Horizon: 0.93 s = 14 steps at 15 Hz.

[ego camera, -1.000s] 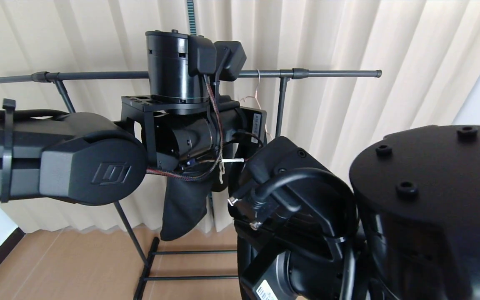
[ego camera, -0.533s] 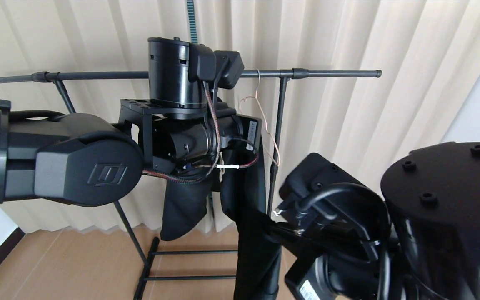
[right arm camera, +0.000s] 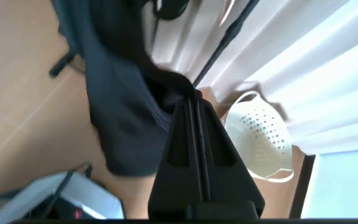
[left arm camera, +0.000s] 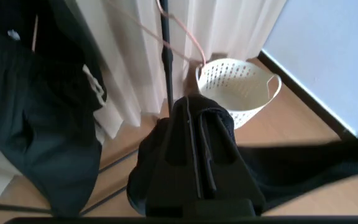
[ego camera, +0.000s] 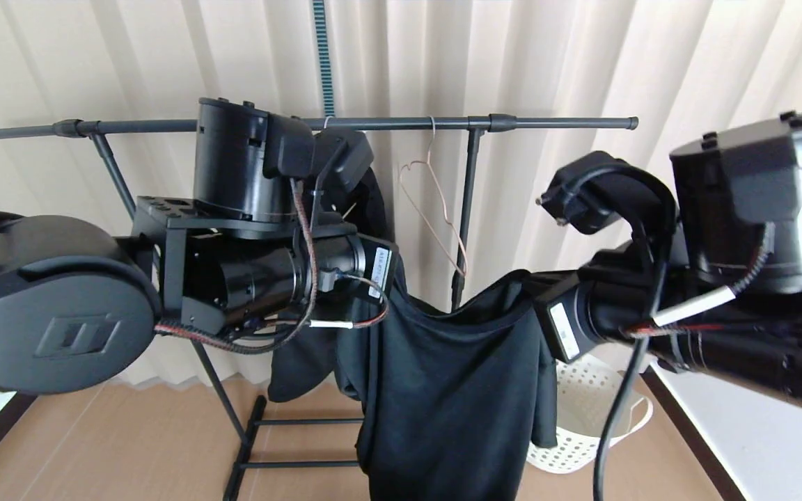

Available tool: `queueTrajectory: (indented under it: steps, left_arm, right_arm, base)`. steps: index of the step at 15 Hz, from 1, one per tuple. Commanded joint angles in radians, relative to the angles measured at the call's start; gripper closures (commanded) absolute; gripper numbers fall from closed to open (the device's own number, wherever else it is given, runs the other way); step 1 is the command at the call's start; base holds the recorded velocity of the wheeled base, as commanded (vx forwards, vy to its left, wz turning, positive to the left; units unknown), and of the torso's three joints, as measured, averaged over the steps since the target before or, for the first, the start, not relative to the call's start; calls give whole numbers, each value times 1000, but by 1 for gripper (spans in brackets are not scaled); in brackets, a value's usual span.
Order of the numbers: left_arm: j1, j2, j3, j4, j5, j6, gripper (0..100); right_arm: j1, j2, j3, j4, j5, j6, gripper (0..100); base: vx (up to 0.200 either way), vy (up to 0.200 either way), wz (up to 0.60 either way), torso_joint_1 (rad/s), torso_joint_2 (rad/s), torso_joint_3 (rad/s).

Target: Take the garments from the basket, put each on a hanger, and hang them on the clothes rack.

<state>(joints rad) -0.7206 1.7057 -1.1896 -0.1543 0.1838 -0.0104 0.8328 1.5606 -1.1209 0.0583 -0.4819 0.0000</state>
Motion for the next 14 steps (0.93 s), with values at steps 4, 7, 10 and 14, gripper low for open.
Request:
queueTrajectory:
  steps: [4, 7, 10, 14]
  left_arm:
    - [-56, -118, 212, -2, -6, -5, 100]
    - [-149, -113, 304, -7, -7, -59, 100]
    - [-215, -94, 292, -8, -46, -118, 100]
    - [-289, -49, 226, -10, -60, -258, 100]
  right_arm:
    - [-58, 208, -277, 3, 5, 0, 100]
    - [-57, 285, -384, 0, 5, 20, 100]
    - [-57, 318, -416, -2, 25, 83, 100]
    - [-46, 306, -412, 0, 85, 138, 100]
  base:
    - [0, 0, 0, 0, 0, 0]
    - [0, 0, 0, 0, 0, 0]
    - [0, 0, 0, 0, 0, 0]
    - [0, 0, 0, 0, 0, 0]
